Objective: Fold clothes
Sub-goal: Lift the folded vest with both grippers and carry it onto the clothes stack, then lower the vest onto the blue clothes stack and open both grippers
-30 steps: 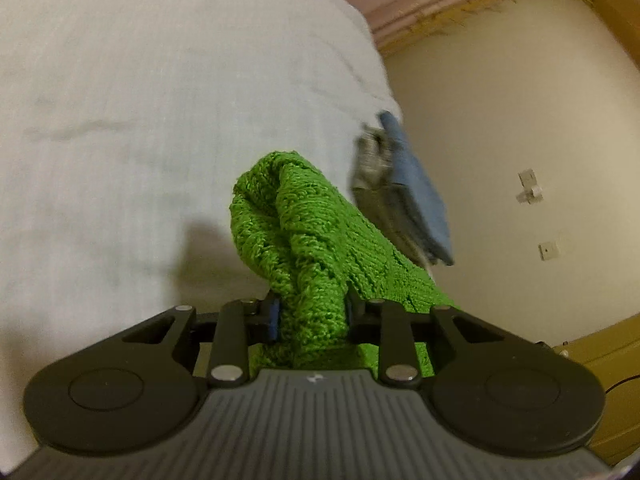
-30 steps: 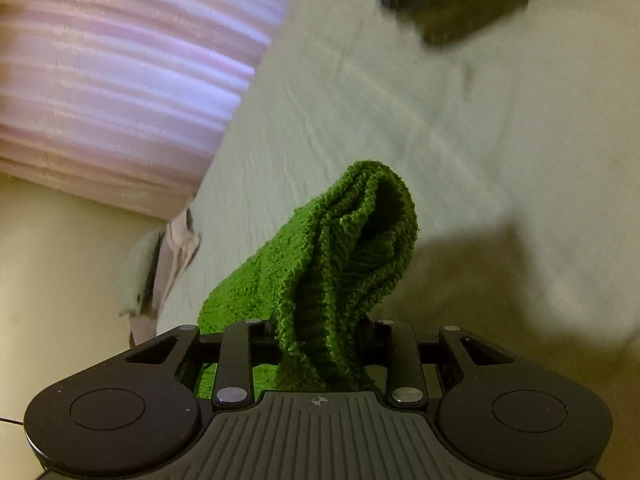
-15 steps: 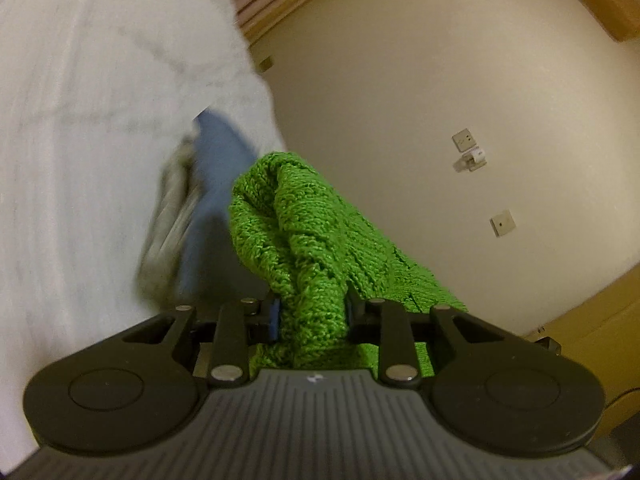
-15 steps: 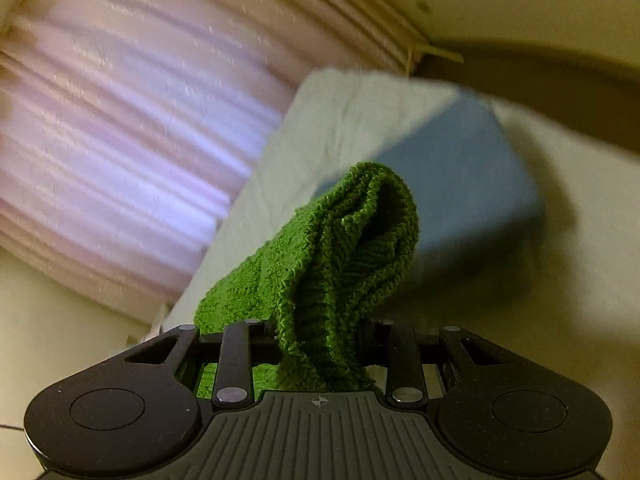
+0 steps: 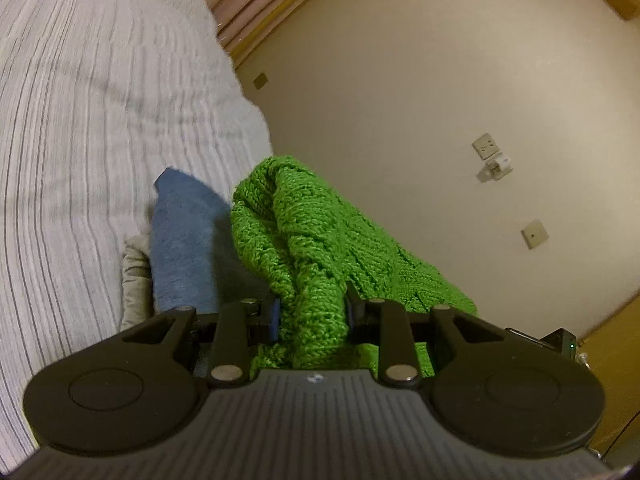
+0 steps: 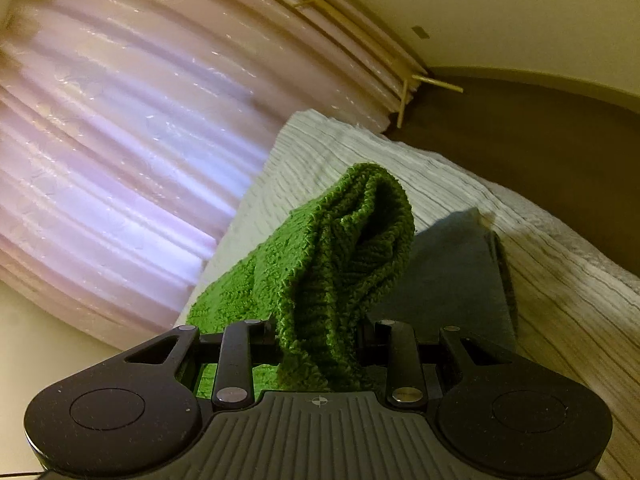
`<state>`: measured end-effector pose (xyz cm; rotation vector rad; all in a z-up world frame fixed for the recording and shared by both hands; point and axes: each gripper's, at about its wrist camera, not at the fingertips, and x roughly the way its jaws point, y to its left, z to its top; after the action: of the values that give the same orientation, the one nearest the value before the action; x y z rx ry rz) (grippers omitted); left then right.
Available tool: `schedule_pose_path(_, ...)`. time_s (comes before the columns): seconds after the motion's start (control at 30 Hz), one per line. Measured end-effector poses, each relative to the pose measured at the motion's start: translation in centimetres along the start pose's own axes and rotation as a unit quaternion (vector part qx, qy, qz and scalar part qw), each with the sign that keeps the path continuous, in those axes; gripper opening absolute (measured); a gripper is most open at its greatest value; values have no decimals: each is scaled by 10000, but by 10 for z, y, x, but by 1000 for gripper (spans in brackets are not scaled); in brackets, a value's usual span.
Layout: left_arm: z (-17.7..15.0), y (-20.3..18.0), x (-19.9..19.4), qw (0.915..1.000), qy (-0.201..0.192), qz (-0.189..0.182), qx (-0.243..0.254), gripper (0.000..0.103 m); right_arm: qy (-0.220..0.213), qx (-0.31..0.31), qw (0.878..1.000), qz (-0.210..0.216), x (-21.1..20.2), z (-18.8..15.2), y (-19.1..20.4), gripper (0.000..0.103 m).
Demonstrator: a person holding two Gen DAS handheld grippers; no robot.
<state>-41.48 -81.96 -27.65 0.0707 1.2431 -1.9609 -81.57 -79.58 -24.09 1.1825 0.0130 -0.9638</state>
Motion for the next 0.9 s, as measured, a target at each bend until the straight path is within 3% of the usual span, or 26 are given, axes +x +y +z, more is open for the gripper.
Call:
schedule_pose_path(0.1,-8,11,11,9993,13,356,135,27,99,108,9998,-130,14,3,-21,32)
schedule_pose_path(0.17,-12,16,19,9977,47,640,236,32,130,127,9984,-536,27,0,-31,36)
schedule_pose_path(0.2,-13,17,20,9974,56,661,271,34,68,153,9971,-745,29,-5,-34,42)
schedule_pose_path(0.33,-6,8,11,9956,225,791,452,36,-252,53,9947,-1000,15,-20,-29,45)
schedule_pose_path(0.37,-4,4,5,9945,242,878,523,36,-328,-150,9920,-1211,8,-22,-22,53)
schedule_pose_path(0.4,-3,-2,-3,9924,177,1048,626,39,-434,-402,9876,-1456,1,-25,-13,60)
schedule_pose_path(0.5,-7,-31,-29,9829,-43,1467,1114,36,-931,-1162,9688,-1984,-25,-39,17,60)
schedule_pose_path(0.57,-18,-57,-44,9751,-163,1518,1610,28,-1239,-1647,9540,-2176,-39,-52,39,60)
schedule_pose_path(0.6,-27,-69,-48,9696,-204,1505,1918,18,-1338,-1925,9469,-2202,-45,-62,49,59)
schedule_pose_path(0.67,-46,-89,-52,9555,-204,1560,2496,8,-1391,-2511,9314,-2240,-47,-84,67,59)
schedule_pose_path(0.77,-70,-84,-32,9398,201,1938,2807,5,-1053,-3282,9100,-2303,-28,-115,77,54)
schedule_pose_path(0.8,-73,-77,-25,9379,218,2067,2777,5,-835,-3393,9065,-2371,-16,-122,74,47)
schedule_pose_path(0.9,-74,-66,-9,9364,260,2289,2646,5,-367,-3428,8990,-2700,17,-130,55,46)
